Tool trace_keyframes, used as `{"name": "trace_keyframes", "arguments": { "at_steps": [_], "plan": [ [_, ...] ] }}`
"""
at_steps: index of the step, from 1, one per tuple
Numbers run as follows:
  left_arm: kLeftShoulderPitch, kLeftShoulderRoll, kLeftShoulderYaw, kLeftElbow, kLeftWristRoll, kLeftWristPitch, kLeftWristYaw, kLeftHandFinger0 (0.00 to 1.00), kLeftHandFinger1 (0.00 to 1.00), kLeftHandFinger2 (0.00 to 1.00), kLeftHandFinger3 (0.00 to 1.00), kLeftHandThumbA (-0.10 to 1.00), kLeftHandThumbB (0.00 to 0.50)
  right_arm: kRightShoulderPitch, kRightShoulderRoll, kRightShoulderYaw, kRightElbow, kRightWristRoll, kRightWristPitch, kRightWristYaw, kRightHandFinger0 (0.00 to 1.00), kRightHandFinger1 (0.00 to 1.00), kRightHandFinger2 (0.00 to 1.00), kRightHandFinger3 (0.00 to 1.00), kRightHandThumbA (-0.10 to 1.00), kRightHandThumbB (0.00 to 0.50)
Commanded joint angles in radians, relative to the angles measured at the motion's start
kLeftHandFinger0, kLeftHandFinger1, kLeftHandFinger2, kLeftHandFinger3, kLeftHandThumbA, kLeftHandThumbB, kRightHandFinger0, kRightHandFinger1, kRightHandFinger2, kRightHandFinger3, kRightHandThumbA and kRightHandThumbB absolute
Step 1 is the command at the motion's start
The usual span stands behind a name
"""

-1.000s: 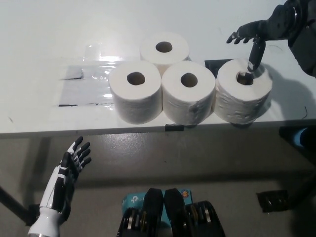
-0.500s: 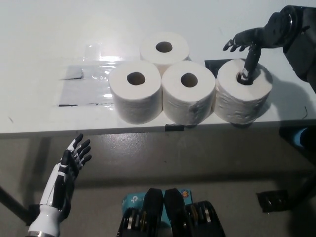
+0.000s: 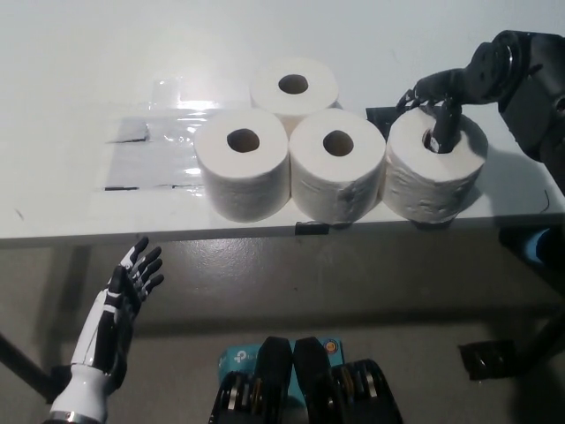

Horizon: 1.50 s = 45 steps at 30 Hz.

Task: A few rolls of toilet paper are kept infront of the robot and the robot uses its right hand to lift one of the rolls and and places it on top of the other rolls to stack it.

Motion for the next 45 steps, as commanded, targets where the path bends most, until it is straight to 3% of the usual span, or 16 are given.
{"name": "trace_keyframes", "arguments": {
  "at_steps": [1, 4, 6, 10, 13, 16, 17, 21, 27, 29, 31, 32, 35, 40, 41, 45],
  "plan": [
    [-0.015, 0.017, 0.011, -0.03, 0.003, -0.024, -0.012, 1.0, 1.0, 1.0, 1.0, 1.0, 0.5, -0.024, -0.002, 0.006, 0.005, -0.012, -0.02, -0.059, 1.0, 1.0, 1.0, 1.0, 0.71, 0.429],
    [-0.016, 0.015, 0.013, -0.036, 0.002, -0.013, -0.009, 1.0, 1.0, 1.0, 1.0, 1.0, 0.5, -0.016, 0.006, 0.021, 0.017, -0.028, -0.01, -0.09, 0.79, 0.87, 0.94, 0.96, 0.57, 0.376],
    [-0.019, 0.015, 0.016, -0.034, 0.001, -0.016, -0.007, 1.0, 1.0, 1.0, 1.0, 1.0, 0.5, -0.008, 0.007, 0.033, 0.011, -0.043, -0.018, -0.14, 0.47, 0.61, 0.72, 0.73, 0.47, 0.317],
    [-0.02, 0.014, 0.016, -0.032, 0.002, -0.021, -0.009, 1.0, 1.0, 1.0, 1.0, 1.0, 0.5, 0.002, 0.004, 0.034, 0.007, -0.041, -0.023, -0.177, 0.32, 0.45, 0.59, 0.67, 0.38, 0.224],
    [-0.022, 0.014, 0.018, -0.029, -0.002, -0.026, -0.011, 1.0, 1.0, 1.0, 1.0, 1.0, 0.5, 0.004, 0.003, 0.043, 0.01, -0.05, -0.014, -0.208, 0.04, 0.05, 0.18, 0.46, 0.35, 0.183],
    [-0.023, 0.013, 0.019, -0.029, -0.002, -0.026, -0.01, 1.0, 1.0, 1.0, 1.0, 1.0, 0.5, 0.006, 0.001, 0.031, 0.013, -0.04, 0.006, -0.213, 0.0, 0.0, 0.01, 0.38, 0.25, 0.174],
    [-0.023, 0.013, 0.019, -0.028, -0.003, -0.027, -0.01, 1.0, 1.0, 1.0, 1.0, 1.0, 0.5, 0.007, 0.0, 0.028, 0.012, -0.038, 0.007, -0.216, 0.0, 0.0, 0.02, 0.35, 0.17, 0.187],
    [-0.026, 0.014, 0.023, -0.025, -0.003, -0.029, -0.01, 1.0, 1.0, 1.0, 1.0, 1.0, 0.5, 0.01, -0.006, 0.028, 0.017, -0.042, -0.005, -0.247, 0.19, 0.6, 0.88, 0.27, -0.04, 0.187],
    [-0.026, 0.013, 0.023, -0.028, -0.003, -0.023, -0.012, 1.0, 1.0, 1.0, 1.0, 1.0, 0.5, 0.013, -0.022, 0.014, 0.008, -0.033, -0.018, -0.274, 0.27, 0.59, 0.81, 0.85, -0.1, 0.198],
    [-0.026, 0.012, 0.024, -0.027, -0.002, -0.022, -0.011, 1.0, 1.0, 1.0, 1.0, 1.0, 0.473, 0.013, -0.029, 0.014, 0.005, -0.037, -0.028, -0.286, 0.42, 0.72, 0.92, 0.88, -0.1, 0.191],
    [-0.026, 0.011, 0.025, -0.025, -0.006, -0.023, -0.012, 1.0, 1.0, 1.0, 1.0, 1.0, 0.452, 0.012, -0.034, 0.01, 0.007, -0.035, -0.028, -0.294, 0.48, 0.65, 0.67, 1.0, -0.1, 0.179],
    [-0.026, 0.011, 0.025, -0.024, -0.008, -0.024, -0.013, 1.0, 1.0, 1.0, 1.0, 1.0, 0.457, 0.007, -0.039, 0.017, 0.004, -0.044, -0.025, -0.299, 0.78, 0.89, 0.88, 1.0, -0.04, 0.142],
    [-0.027, 0.011, 0.025, -0.024, -0.009, -0.023, -0.014, 1.0, 1.0, 1.0, 1.0, 1.0, 0.498, 0.001, -0.043, 0.033, 0.003, -0.064, -0.012, -0.334, 0.87, 0.9, 0.88, 1.0, 0.01, 0.122],
    [-0.037, 0.011, 0.033, -0.025, -0.015, -0.016, -0.012, 1.0, 1.0, 1.0, 1.0, 1.0, 0.5, -0.025, -0.051, 0.042, -0.01, -0.084, 0.03, -0.419, 0.62, 0.67, 0.76, 1.0, 0.03, 0.127],
    [-0.03, 0.01, 0.036, -0.027, -0.016, -0.015, -0.011, 1.0, 1.0, 1.0, 1.0, 1.0, 0.5, -0.024, -0.051, 0.045, -0.018, -0.091, 0.035, -0.44, 0.24, 0.32, 0.46, 1.0, -0.02, 0.129],
    [-0.024, 0.011, 0.036, -0.025, -0.015, -0.019, -0.014, 1.0, 1.0, 1.0, 1.0, 1.0, 0.483, -0.038, -0.067, 0.026, -0.057, -0.088, 0.061, -0.468, 0.0, 0.13, 0.31, 1.0, -0.1, 0.145]
  ]
}}
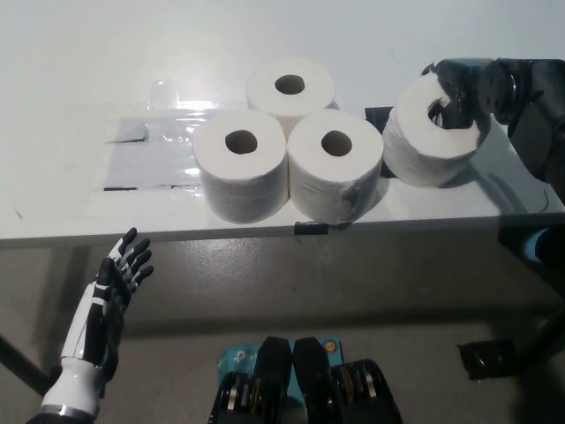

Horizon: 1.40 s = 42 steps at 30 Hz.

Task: A few rolls of toilet paper are kept infront of the robot and the robot uses its right hand to lift one of the rolls and and places it on top of the other rolls to stack it.

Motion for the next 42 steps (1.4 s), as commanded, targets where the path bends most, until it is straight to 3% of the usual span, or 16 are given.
{"name": "trace_keyframes", "arguments": {
  "at_steps": [1, 11, 13, 14, 15, 16, 20, 21, 23, 26, 27, 29, 30, 34, 38, 42],
  "plan": [
    [-0.001, 0.01, 0.006, -0.025, -0.012, -0.018, -0.014, 1.0, 1.0, 1.0, 1.0, 1.0, 0.499, -0.08, -0.053, -0.022, -0.079, -0.016, 0.057, -0.103, 0.0, 0.09, 0.28, 1.0, -0.1, 0.16],
    [0.013, 0.006, 0.009, -0.015, -0.012, -0.037, -0.015, 1.0, 1.0, 1.0, 1.0, 1.0, 0.463, -0.094, -0.105, -0.091, -0.209, -0.002, 0.051, -0.064, 0.05, 0.21, 0.27, 1.0, -0.05, 0.141],
    [0.016, 0.006, 0.009, -0.017, -0.013, -0.039, -0.016, 1.0, 1.0, 1.0, 1.0, 1.0, 0.461, -0.101, -0.109, -0.104, -0.247, 0.002, 0.072, -0.052, 0.05, 0.26, 0.29, 0.71, -0.03, 0.145],
    [0.016, 0.007, 0.008, -0.018, -0.01, -0.04, -0.015, 1.0, 1.0, 1.0, 1.0, 1.0, 0.461, -0.104, -0.111, -0.107, -0.261, 0.001, 0.083, -0.045, 0.06, 0.27, 0.29, 0.71, -0.03, 0.147],
    [0.034, 0.006, 0.004, -0.026, -0.01, -0.037, -0.018, 1.0, 1.0, 1.0, 1.0, 1.0, 0.45, -0.089, -0.116, -0.11, -0.301, 0.0, 0.098, -0.029, 0.04, 0.24, 0.27, 0.97, -0.05, 0.165],
    [0.037, 0.006, 0.004, -0.028, -0.009, -0.035, -0.018, 1.0, 1.0, 1.0, 1.0, 1.0, 0.448, -0.09, -0.117, -0.112, -0.309, 0.0, 0.101, -0.025, 0.03, 0.23, 0.26, 1.0, -0.06, 0.168],
    [0.03, 0.006, 0.007, -0.027, -0.015, -0.032, -0.017, 1.0, 1.0, 1.0, 1.0, 1.0, 0.433, -0.106, -0.121, -0.119, -0.335, -0.007, 0.111, -0.01, 0.0, 0.15, 0.19, 0.83, -0.07, 0.179],
    [0.036, 0.005, 0.008, -0.026, -0.015, -0.03, -0.015, 1.0, 1.0, 1.0, 1.0, 1.0, 0.412, -0.109, -0.119, -0.122, -0.351, -0.005, 0.118, 0.001, 0.03, 0.17, 0.24, 0.97, 0.0, 0.168],
    [0.048, 0.004, 0.009, -0.025, -0.014, -0.038, -0.015, 1.0, 1.0, 1.0, 1.0, 1.0, 0.399, -0.109, -0.116, -0.124, -0.382, -0.004, 0.119, 0.018, 0.0, 0.12, 0.22, 0.97, 0.04, 0.161],
    [0.052, 0.007, 0.009, -0.028, -0.01, -0.044, -0.014, 1.0, 1.0, 1.0, 1.0, 1.0, 0.393, -0.109, -0.107, -0.123, -0.427, -0.006, 0.122, 0.04, 0.0, 0.03, 0.15, 0.76, -0.04, 0.171],
    [0.051, 0.008, 0.008, -0.027, -0.008, -0.044, -0.015, 1.0, 1.0, 1.0, 1.0, 1.0, 0.406, -0.103, -0.102, -0.129, -0.453, -0.001, 0.133, 0.05, 0.0, 0.0, 0.09, 0.94, -0.07, 0.17],
    [0.052, 0.007, 0.007, -0.03, -0.006, -0.039, -0.014, 1.0, 1.0, 1.0, 1.0, 1.0, 0.425, -0.101, -0.098, -0.125, -0.476, -0.006, 0.147, 0.068, 0.0, 0.0, 0.06, 0.99, -0.09, 0.17],
    [0.052, 0.006, 0.006, -0.03, -0.004, -0.038, -0.014, 1.0, 1.0, 1.0, 1.0, 1.0, 0.433, -0.1, -0.098, -0.123, -0.494, -0.007, 0.155, 0.086, 0.0, 0.0, 0.04, 0.92, -0.04, 0.185],
    [0.052, 0.004, 0.008, -0.026, -0.01, -0.041, -0.014, 1.0, 1.0, 1.0, 1.0, 1.0, 0.441, -0.092, -0.085, -0.122, -0.549, -0.005, 0.17, 0.119, 0.0, 0.0, 0.0, 0.3, -0.06, 0.194],
    [0.053, 0.004, 0.008, -0.025, -0.012, -0.043, -0.015, 1.0, 1.0, 1.0, 1.0, 1.0, 0.412, -0.074, -0.078, -0.121, -0.616, -0.001, 0.173, 0.151, 0.0, 0.0, 0.0, 0.12, -0.1, 0.178],
    [0.053, 0.005, 0.006, -0.026, -0.006, -0.046, -0.014, 1.0, 1.0, 1.0, 1.0, 1.0, 0.415, -0.059, -0.068, -0.111, -0.674, -0.018, 0.202, 0.179, 0.0, 0.04, 0.05, 0.16, -0.09, 0.176]
  ]
}}
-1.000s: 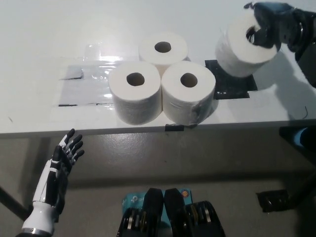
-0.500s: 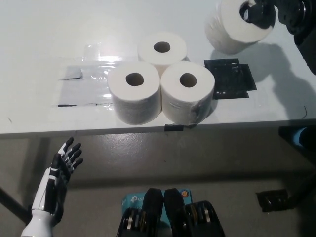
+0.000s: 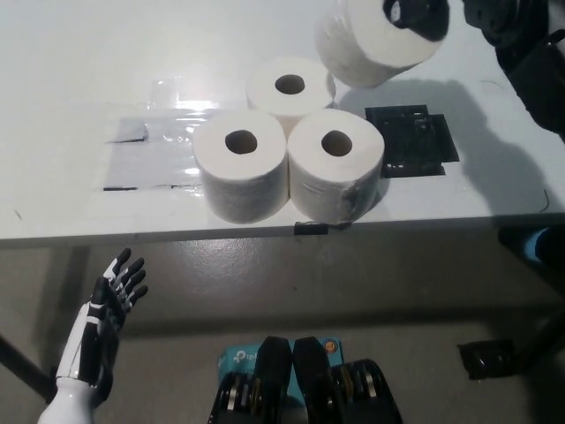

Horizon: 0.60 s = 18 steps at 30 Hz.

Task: A few rolls of toilet paper are kept infront of the robot and the robot uses its right hand to lift one of the rolls and and places it on top of the other rolls to stack it.

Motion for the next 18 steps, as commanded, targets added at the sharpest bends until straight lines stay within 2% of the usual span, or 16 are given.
{"name": "trace_keyframes", "arguments": {
  "at_steps": [1, 2, 4, 6, 7, 8, 9, 10, 11, 12, 14, 15, 16, 17, 18],
  "plan": [
    [-0.002, 0.006, 0.002, -0.026, -0.005, -0.039, -0.014, 1.0, 1.0, 1.0, 1.0, 1.0, 0.427, -0.049, 0.002, -0.001, -0.075, -0.015, 0.042, 0.052, 0.0, 0.1, 0.1, 0.17, -0.08, 0.175],
    [-0.006, 0.01, 0.004, -0.03, -0.006, -0.029, -0.013, 1.0, 1.0, 1.0, 1.0, 1.0, 0.429, -0.052, 0.009, 0.001, -0.072, -0.017, 0.046, 0.054, 0.0, 0.14, 0.14, 0.18, -0.06, 0.175],
    [-0.006, 0.012, 0.004, -0.032, -0.005, -0.026, -0.014, 1.0, 1.0, 1.0, 1.0, 1.0, 0.429, -0.047, 0.016, 0.004, -0.08, -0.011, 0.049, 0.073, 0.0, 0.26, 0.34, 0.19, -0.07, 0.162],
    [-0.006, 0.012, 0.003, -0.033, -0.001, -0.025, -0.013, 1.0, 1.0, 1.0, 1.0, 1.0, 0.432, -0.037, 0.023, 0.005, -0.078, -0.008, 0.038, 0.073, 0.0, 0.3, 0.46, 0.21, -0.07, 0.159],
    [-0.006, 0.013, 0.002, -0.034, 0.002, -0.023, -0.013, 1.0, 1.0, 1.0, 1.0, 1.0, 0.444, -0.031, 0.028, 0.004, -0.074, -0.002, 0.029, 0.073, 0.06, 0.31, 0.46, 0.32, -0.04, 0.155],
    [-0.006, 0.013, 0.002, -0.034, 0.002, -0.023, -0.013, 1.0, 1.0, 1.0, 1.0, 1.0, 0.446, -0.031, 0.03, 0.006, -0.073, -0.003, 0.029, 0.077, 0.17, 0.41, 0.55, 0.44, -0.02, 0.157],
    [-0.005, 0.013, 0.002, -0.036, 0.003, -0.021, -0.012, 1.0, 1.0, 1.0, 1.0, 1.0, 0.45, -0.03, 0.036, 0.016, -0.07, -0.01, 0.034, 0.09, 0.19, 0.33, 0.45, 0.56, 0.03, 0.158],
    [-0.005, 0.013, 0.002, -0.036, 0.003, -0.02, -0.012, 1.0, 1.0, 1.0, 1.0, 1.0, 0.453, -0.029, 0.038, 0.018, -0.069, -0.013, 0.036, 0.094, 0.13, 0.24, 0.36, 0.57, 0.04, 0.158],
    [-0.005, 0.012, 0.002, -0.037, 0.004, -0.02, -0.011, 1.0, 1.0, 1.0, 1.0, 1.0, 0.44, -0.028, 0.045, 0.027, -0.066, -0.018, 0.037, 0.103, 0.02, 0.09, 0.18, 0.4, 0.01, 0.161],
    [-0.006, 0.011, 0.003, -0.036, 0.001, -0.021, -0.011, 1.0, 1.0, 1.0, 1.0, 1.0, 0.41, -0.023, 0.052, 0.031, -0.062, -0.018, 0.031, 0.103, 0.0, 0.0, 0.09, 0.27, -0.06, 0.168],
    [-0.009, 0.009, 0.004, -0.032, -0.003, -0.022, -0.011, 1.0, 1.0, 1.0, 1.0, 1.0, 0.392, -0.016, 0.06, 0.035, -0.048, -0.018, 0.021, 0.093, 0.0, 0.06, 0.17, 0.3, -0.06, 0.165],
    [-0.009, 0.008, 0.004, -0.031, -0.003, -0.022, -0.011, 1.0, 1.0, 1.0, 1.0, 1.0, 0.393, -0.013, 0.063, 0.038, -0.046, -0.02, 0.022, 0.092, 0.0, 0.17, 0.34, 0.33, -0.08, 0.159],
    [-0.01, 0.008, 0.004, -0.029, -0.003, -0.023, -0.01, 1.0, 1.0, 1.0, 1.0, 1.0, 0.394, -0.01, 0.065, 0.041, -0.045, -0.022, 0.023, 0.09, 0.0, 0.23, 0.43, 0.33, -0.09, 0.157],
    [-0.007, 0.009, 0.004, -0.029, -0.003, -0.025, -0.012, 1.0, 1.0, 1.0, 1.0, 1.0, 0.427, -0.002, 0.07, 0.048, -0.041, -0.021, 0.017, 0.095, 0.0, 0.29, 0.53, 0.32, -0.1, 0.15],
    [-0.006, 0.01, 0.002, -0.032, 0.0, -0.024, -0.012, 1.0, 1.0, 1.0, 1.0, 1.0, 0.453, 0.0, 0.072, 0.052, -0.037, -0.019, 0.01, 0.1, 0.02, 0.27, 0.5, 0.32, -0.1, 0.144]
  ]
}}
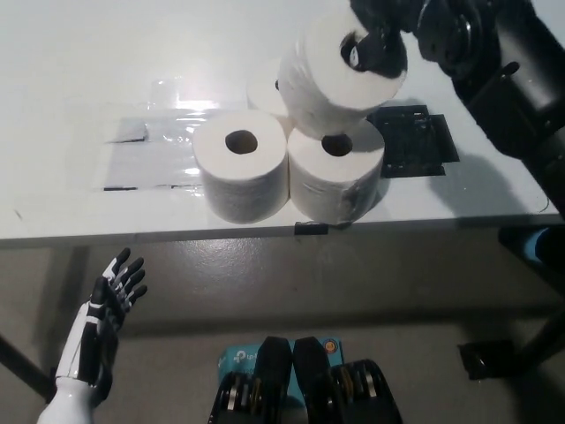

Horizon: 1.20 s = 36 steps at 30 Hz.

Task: A few rolls of toilet paper are kept infront of the robot and the robot uses its right hand to lift one of the rolls and and places it on top of the other rolls to stack it.

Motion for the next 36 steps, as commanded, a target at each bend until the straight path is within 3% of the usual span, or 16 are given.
{"name": "trace_keyframes", "arguments": {
  "at_steps": [1, 3, 6, 12, 16, 18, 19, 20, 25, 27, 28, 29, 31, 33, 35, 36],
  "plan": [
    [-0.006, 0.012, 0.0, -0.03, 0.002, -0.025, -0.013, 1.0, 1.0, 1.0, 1.0, 1.0, 0.459, -0.039, 0.012, 0.017, 0.007, -0.021, -0.017, 0.018, 0.02, 0.27, 0.47, 0.29, -0.05, 0.147],
    [-0.007, 0.013, -0.001, -0.033, 0.003, -0.02, -0.014, 1.0, 1.0, 1.0, 1.0, 1.0, 0.45, -0.041, 0.024, 0.031, 0.04, -0.03, -0.024, 0.008, 0.09, 0.29, 0.4, 0.38, -0.01, 0.163],
    [-0.008, 0.01, 0.001, -0.028, -0.003, -0.023, -0.013, 1.0, 1.0, 1.0, 1.0, 1.0, 0.448, -0.042, 0.033, 0.036, 0.05, -0.032, -0.029, 0.003, 0.01, 0.12, 0.24, 0.44, -0.02, 0.167],
    [-0.01, 0.012, -0.001, -0.027, -0.003, -0.024, -0.017, 1.0, 1.0, 1.0, 1.0, 1.0, 0.411, -0.05, 0.049, 0.032, 0.065, -0.026, -0.045, 0.0, 0.08, 0.21, 0.33, 0.64, -0.04, 0.164],
    [-0.011, 0.011, -0.004, -0.026, 0.003, -0.025, -0.015, 1.0, 1.0, 1.0, 1.0, 1.0, 0.424, -0.06, 0.066, 0.031, 0.084, -0.032, -0.047, -0.014, 0.0, 0.02, 0.12, 0.32, -0.1, 0.163],
    [-0.013, 0.014, -0.006, -0.03, 0.009, -0.018, -0.015, 1.0, 1.0, 1.0, 1.0, 1.0, 0.428, -0.062, 0.068, 0.029, 0.087, -0.033, -0.05, -0.015, 0.0, 0.02, 0.14, 0.31, -0.1, 0.16],
    [-0.013, 0.015, -0.006, -0.03, 0.009, -0.016, -0.016, 1.0, 1.0, 1.0, 1.0, 1.0, 0.419, -0.064, 0.07, 0.029, 0.088, -0.034, -0.047, -0.015, 0.02, 0.06, 0.21, 0.49, -0.1, 0.158],
    [-0.015, 0.015, -0.005, -0.03, 0.003, -0.017, -0.018, 1.0, 1.0, 1.0, 1.0, 1.0, 0.404, -0.069, 0.074, 0.029, 0.094, -0.036, -0.045, -0.014, 0.02, 0.07, 0.19, 0.53, -0.1, 0.157],
    [-0.017, 0.014, -0.002, -0.029, -0.004, -0.02, -0.019, 1.0, 1.0, 1.0, 1.0, 1.0, 0.351, -0.082, 0.086, 0.024, 0.112, -0.036, -0.053, -0.023, 0.0, 0.01, 0.16, 0.38, -0.09, 0.151],
    [-0.017, 0.015, -0.002, -0.027, 0.001, -0.025, -0.017, 1.0, 1.0, 1.0, 1.0, 1.0, 0.338, -0.085, 0.09, 0.021, 0.119, -0.035, -0.051, -0.024, 0.15, 0.16, 0.29, 0.43, -0.05, 0.146],
    [-0.017, 0.016, -0.003, -0.028, 0.005, -0.022, -0.017, 1.0, 1.0, 1.0, 1.0, 1.0, 0.337, -0.089, 0.094, 0.02, 0.125, -0.035, -0.046, -0.024, 0.34, 0.35, 0.45, 0.47, 0.0, 0.152],
    [-0.017, 0.017, -0.004, -0.027, 0.005, -0.023, -0.018, 1.0, 1.0, 1.0, 1.0, 1.0, 0.338, -0.093, 0.098, 0.015, 0.129, -0.029, -0.041, -0.019, 0.25, 0.26, 0.4, 0.51, 0.09, 0.156],
    [-0.017, 0.017, -0.004, -0.03, 0.005, -0.02, -0.018, 1.0, 1.0, 1.0, 1.0, 1.0, 0.335, -0.098, 0.103, 0.016, 0.136, -0.034, -0.037, -0.021, 0.36, 0.41, 0.6, 0.81, 0.31, 0.183],
    [-0.017, 0.018, -0.005, -0.033, 0.006, -0.016, -0.019, 1.0, 1.0, 1.0, 1.0, 1.0, 0.332, -0.109, 0.104, 0.02, 0.151, -0.035, -0.045, -0.013, 0.57, 0.71, 0.9, 1.0, 0.54, 0.242],
    [-0.016, 0.016, -0.004, -0.032, 0.005, -0.017, -0.017, 1.0, 1.0, 1.0, 1.0, 1.0, 0.334, -0.121, 0.107, 0.011, 0.18, -0.019, -0.06, -0.01, 0.79, 1.0, 1.0, 1.0, 0.66, 0.313],
    [-0.015, 0.015, -0.004, -0.032, 0.004, -0.018, -0.017, 1.0, 1.0, 1.0, 1.0, 1.0, 0.336, -0.123, 0.108, 0.008, 0.188, -0.016, -0.064, -0.011, 0.82, 1.0, 1.0, 1.0, 0.67, 0.322]
  ]
}}
